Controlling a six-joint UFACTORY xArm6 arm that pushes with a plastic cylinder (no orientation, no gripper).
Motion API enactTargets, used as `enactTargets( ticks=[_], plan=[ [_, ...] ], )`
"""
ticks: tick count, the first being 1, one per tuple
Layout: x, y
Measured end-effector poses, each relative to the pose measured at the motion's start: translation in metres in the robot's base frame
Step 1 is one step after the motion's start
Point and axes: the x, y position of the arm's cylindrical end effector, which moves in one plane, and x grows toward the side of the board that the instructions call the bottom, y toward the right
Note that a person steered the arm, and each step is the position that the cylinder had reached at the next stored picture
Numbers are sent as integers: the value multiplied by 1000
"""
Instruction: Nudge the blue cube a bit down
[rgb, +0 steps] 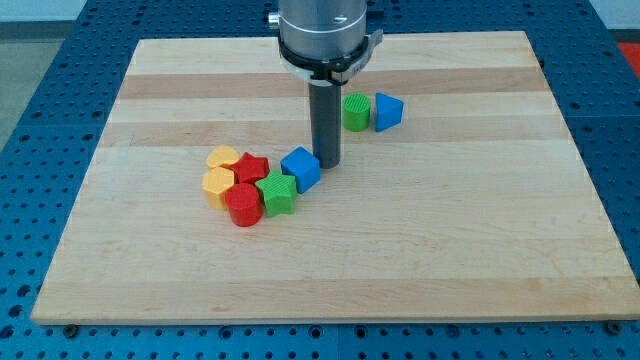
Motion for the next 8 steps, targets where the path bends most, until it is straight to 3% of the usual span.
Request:
enactTargets(
  ticks=[8],
  plan=[
    [-4,-19]
  ],
)
